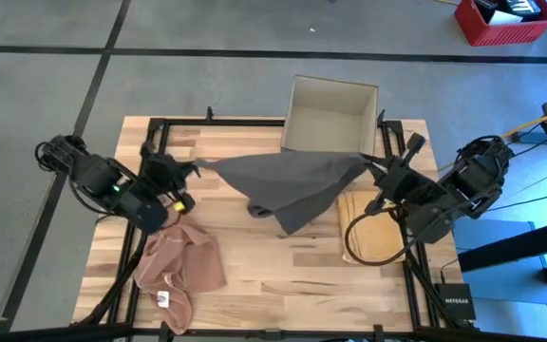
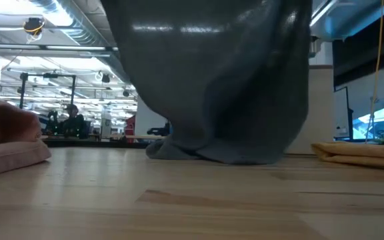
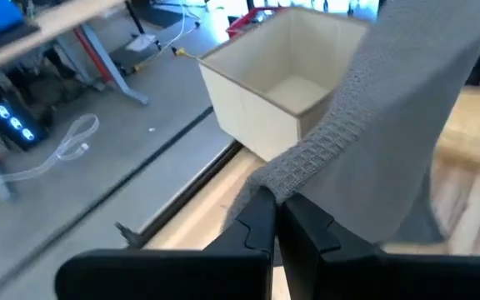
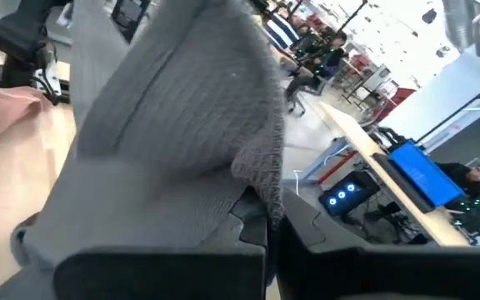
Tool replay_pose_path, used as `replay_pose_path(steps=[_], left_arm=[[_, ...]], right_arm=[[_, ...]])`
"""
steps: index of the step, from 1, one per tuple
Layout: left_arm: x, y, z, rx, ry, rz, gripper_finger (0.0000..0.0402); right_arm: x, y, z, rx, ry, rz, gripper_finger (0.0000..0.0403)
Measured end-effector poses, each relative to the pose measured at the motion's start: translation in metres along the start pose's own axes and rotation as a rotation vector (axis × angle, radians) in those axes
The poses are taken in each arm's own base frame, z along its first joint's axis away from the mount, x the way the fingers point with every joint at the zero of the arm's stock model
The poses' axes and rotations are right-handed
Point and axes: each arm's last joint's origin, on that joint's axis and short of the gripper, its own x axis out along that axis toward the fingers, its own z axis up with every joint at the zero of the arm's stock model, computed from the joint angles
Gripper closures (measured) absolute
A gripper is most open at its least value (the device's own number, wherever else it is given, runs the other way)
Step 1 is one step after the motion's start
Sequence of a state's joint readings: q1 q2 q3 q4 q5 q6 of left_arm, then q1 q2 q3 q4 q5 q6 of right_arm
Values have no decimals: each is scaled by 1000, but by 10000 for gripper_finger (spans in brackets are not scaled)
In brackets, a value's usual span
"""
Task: Fold towel
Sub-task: Fold the gray towel
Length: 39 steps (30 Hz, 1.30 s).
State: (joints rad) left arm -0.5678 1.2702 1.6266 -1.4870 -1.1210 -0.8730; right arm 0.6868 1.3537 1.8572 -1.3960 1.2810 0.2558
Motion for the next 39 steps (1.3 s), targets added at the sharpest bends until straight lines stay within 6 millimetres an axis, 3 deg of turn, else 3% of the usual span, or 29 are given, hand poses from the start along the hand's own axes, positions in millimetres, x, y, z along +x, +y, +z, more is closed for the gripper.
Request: replay_pose_path(steps=[5,12,20,27,32,36,39], left_arm=[[0,-3,7,42,-91,68,400],[-27,26,51,-57,-286,154,400],[-50,47,89,-88,-337,94,400],[-53,51,92,-72,-339,92,400],[-46,42,78,-51,-263,-15,400],[-42,15,55,-5,-88,-159,400],[-40,-23,39,26,26,-238,400]], right_arm=[[-1,-3,4,-21,-33,-91,398],[-11,-33,31,9,-92,-140,398],[-23,-61,50,84,-221,165,398],[-28,-62,47,94,-262,433,398],[-18,-35,20,56,-46,439,399],[-7,18,-3,4,82,445,400],[-6,59,-29,-50,133,465,401]])
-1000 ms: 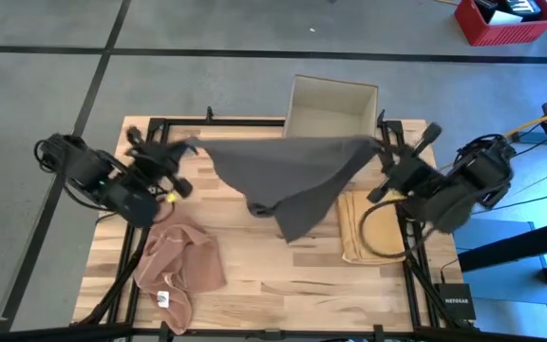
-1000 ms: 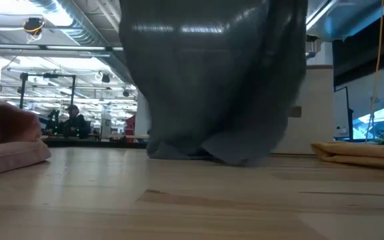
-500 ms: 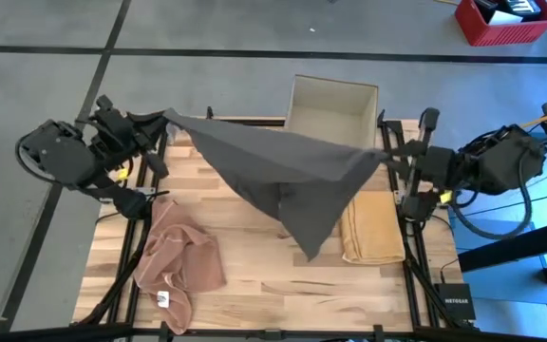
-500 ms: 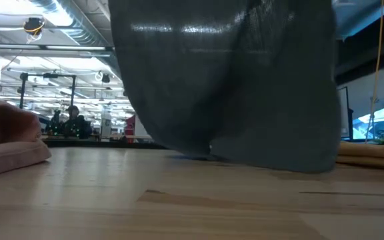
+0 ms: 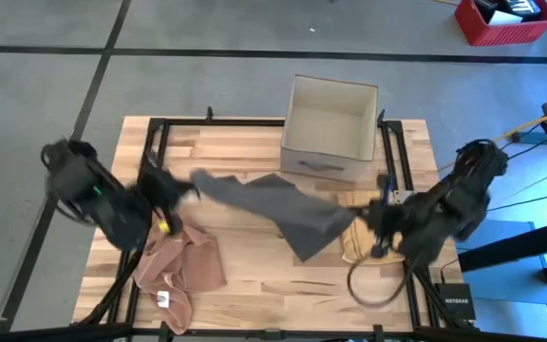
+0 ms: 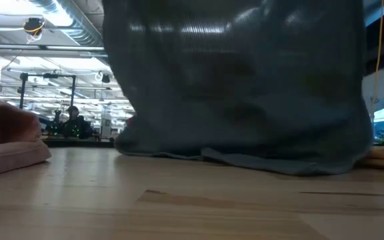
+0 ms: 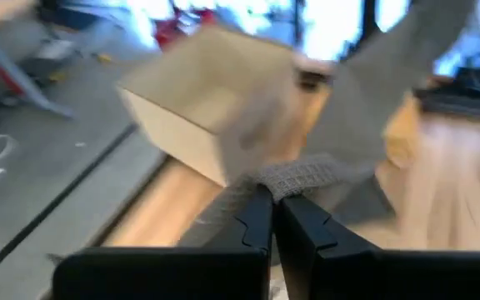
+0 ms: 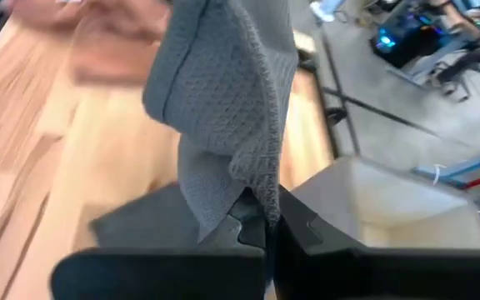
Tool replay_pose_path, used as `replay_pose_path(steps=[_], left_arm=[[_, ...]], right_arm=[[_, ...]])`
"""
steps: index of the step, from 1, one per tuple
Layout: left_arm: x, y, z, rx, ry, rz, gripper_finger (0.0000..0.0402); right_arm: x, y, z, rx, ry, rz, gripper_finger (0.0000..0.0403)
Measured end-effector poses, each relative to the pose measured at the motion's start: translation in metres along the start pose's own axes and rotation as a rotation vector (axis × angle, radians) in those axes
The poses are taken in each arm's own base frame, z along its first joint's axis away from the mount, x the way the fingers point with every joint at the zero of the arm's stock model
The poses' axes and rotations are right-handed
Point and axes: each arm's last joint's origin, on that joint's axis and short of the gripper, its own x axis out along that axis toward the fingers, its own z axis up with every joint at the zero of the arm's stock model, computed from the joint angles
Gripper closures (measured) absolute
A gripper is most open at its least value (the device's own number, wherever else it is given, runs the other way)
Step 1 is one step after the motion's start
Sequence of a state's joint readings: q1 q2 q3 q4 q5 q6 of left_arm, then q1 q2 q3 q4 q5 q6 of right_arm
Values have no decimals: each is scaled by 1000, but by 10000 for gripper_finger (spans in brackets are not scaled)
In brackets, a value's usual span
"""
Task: Fold towel
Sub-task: Fold the gray towel
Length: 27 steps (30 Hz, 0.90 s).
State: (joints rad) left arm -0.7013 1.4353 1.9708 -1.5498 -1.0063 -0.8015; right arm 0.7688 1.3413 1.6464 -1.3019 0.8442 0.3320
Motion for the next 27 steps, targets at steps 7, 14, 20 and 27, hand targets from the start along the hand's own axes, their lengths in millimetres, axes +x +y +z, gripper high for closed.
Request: replay_pose_path(steps=[7,14,20,27], left_arm=[[28,-87,-61,148,152,-17,400],[67,-132,-134,208,298,117,400],[91,-151,-177,205,344,182,399],[103,-158,-187,176,342,174,398]], right_arm=[[67,79,-59,-5,39,33,401],[109,129,-108,56,10,174,400],[128,152,-127,36,105,293,400],[138,159,-134,23,212,296,373]])
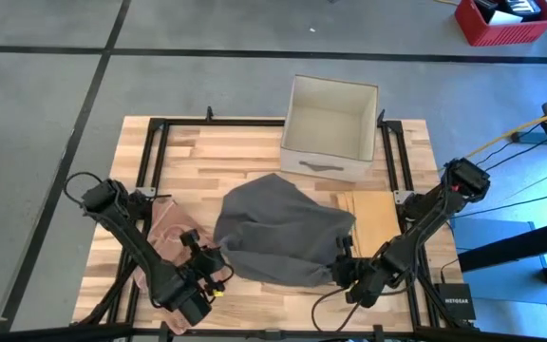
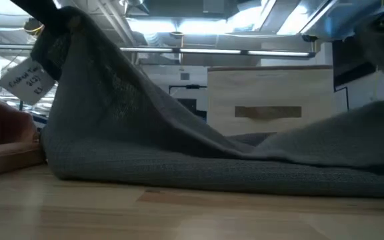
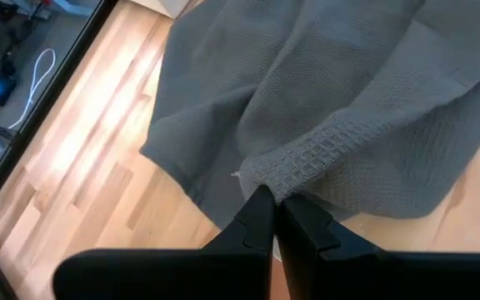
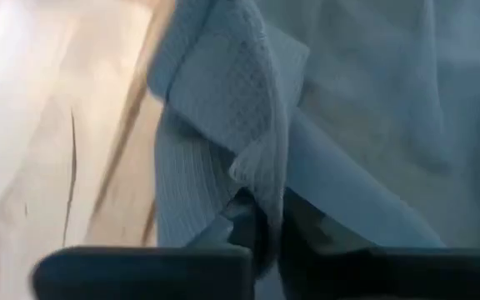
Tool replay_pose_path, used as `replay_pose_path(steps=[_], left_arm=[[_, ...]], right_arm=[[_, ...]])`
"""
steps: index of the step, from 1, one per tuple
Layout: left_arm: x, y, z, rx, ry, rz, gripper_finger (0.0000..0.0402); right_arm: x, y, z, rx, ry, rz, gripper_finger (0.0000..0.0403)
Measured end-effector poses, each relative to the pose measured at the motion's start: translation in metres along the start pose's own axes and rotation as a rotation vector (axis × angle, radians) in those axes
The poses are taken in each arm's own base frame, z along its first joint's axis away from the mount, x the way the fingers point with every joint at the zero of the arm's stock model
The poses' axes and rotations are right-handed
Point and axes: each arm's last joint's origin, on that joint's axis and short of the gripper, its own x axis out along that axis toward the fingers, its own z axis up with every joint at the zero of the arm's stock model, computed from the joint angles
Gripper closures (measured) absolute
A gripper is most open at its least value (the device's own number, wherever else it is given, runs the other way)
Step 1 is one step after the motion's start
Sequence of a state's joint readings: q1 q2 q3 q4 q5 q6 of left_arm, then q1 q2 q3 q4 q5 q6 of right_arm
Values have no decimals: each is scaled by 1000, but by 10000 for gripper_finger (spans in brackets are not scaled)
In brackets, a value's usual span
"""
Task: Fold towel
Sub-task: Fold the gray towel
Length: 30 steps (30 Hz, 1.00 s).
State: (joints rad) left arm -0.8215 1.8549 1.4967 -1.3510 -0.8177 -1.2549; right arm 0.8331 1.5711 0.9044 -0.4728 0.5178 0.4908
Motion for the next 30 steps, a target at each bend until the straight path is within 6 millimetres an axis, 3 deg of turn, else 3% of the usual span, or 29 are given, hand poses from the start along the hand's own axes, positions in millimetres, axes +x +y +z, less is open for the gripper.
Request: replay_pose_path(steps=[4,8,13,16,23,30], left_arm=[[0,-1,0,-2,-3,-3,398],[0,-1,0,-2,-5,-4,398],[0,-2,0,-13,-10,-17,398],[0,-3,1,-8,-12,-22,398],[0,-3,1,0,-12,-22,398],[0,-4,1,-3,-16,-31,398]], right_arm=[[-18,-2,17,-19,85,25,313],[-35,-1,38,21,46,26,255],[-28,4,42,15,-1,21,204],[-19,11,36,-6,74,91,192],[-17,36,19,-90,180,213,190],[-33,49,2,-312,87,35,189]])
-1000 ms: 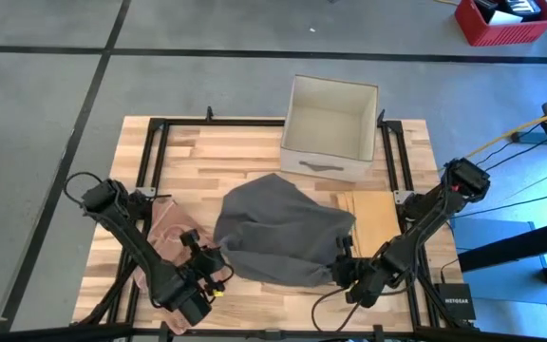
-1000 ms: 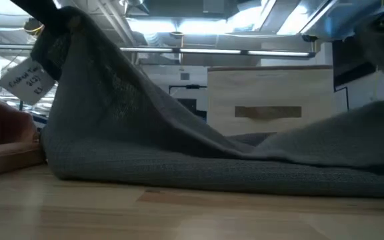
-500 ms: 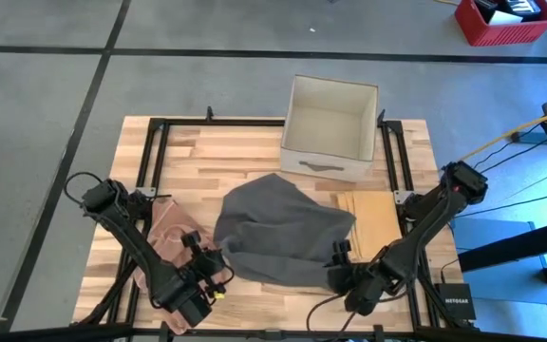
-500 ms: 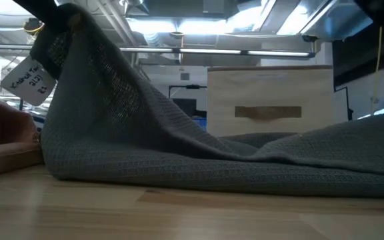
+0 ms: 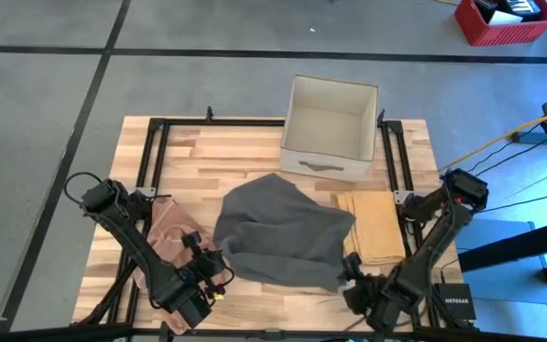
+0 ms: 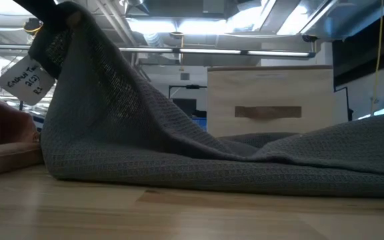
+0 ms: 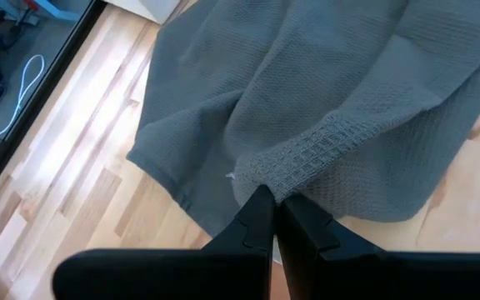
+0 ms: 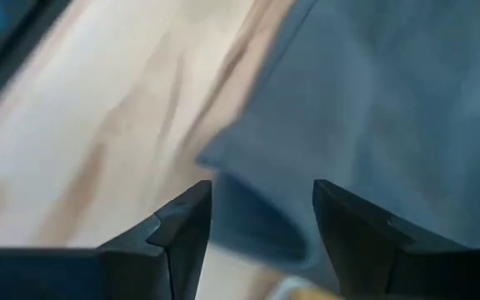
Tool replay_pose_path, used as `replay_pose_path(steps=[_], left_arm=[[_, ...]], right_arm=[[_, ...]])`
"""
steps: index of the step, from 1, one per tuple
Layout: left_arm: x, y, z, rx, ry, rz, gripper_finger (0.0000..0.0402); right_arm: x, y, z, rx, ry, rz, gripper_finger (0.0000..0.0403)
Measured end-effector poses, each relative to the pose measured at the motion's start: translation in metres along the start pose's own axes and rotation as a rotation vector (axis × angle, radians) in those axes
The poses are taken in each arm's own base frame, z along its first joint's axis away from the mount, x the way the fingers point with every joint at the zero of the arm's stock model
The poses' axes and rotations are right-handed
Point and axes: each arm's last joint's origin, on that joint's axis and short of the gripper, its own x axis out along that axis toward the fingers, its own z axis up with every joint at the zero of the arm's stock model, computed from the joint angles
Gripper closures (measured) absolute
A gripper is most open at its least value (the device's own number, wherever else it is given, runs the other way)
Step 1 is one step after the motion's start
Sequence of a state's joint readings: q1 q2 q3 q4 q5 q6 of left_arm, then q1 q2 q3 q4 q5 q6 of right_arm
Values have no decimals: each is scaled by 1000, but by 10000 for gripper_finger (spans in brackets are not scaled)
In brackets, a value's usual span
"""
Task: Fold towel
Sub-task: Fold the gray towel
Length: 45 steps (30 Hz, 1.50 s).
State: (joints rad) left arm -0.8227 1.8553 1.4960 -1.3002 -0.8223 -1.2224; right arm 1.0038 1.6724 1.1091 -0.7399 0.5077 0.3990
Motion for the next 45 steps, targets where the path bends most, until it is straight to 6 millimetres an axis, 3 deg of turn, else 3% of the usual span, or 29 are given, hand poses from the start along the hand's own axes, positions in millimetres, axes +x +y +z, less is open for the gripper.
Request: replay_pose_path(steps=[4,9,18,24,26,29,32,38,45], left_arm=[[0,-1,1,8,-2,-6,398],[1,-1,1,6,-3,-8,398],[1,-1,1,7,-17,-1,398],[1,-1,2,2,-19,-5,398],[1,-2,2,-5,-21,-11,398],[1,-2,2,-7,-22,-12,398],[1,-2,2,-7,-21,-13,398],[-15,3,18,-19,-26,-23,398],[-67,31,74,4,-154,-41,398]], right_arm=[[1,12,-7,-191,-42,-125,189],[21,27,-21,-382,23,-174,189],[50,33,-20,-537,14,-371,189],[54,40,-7,-455,-105,-350,210],[53,41,-4,-384,-136,-357,240],[47,34,3,-117,-160,-364,313],[34,19,3,12,-108,-387,386],[-29,-13,16,183,-174,-445,391],[-111,-57,37,279,-368,-464,390]])
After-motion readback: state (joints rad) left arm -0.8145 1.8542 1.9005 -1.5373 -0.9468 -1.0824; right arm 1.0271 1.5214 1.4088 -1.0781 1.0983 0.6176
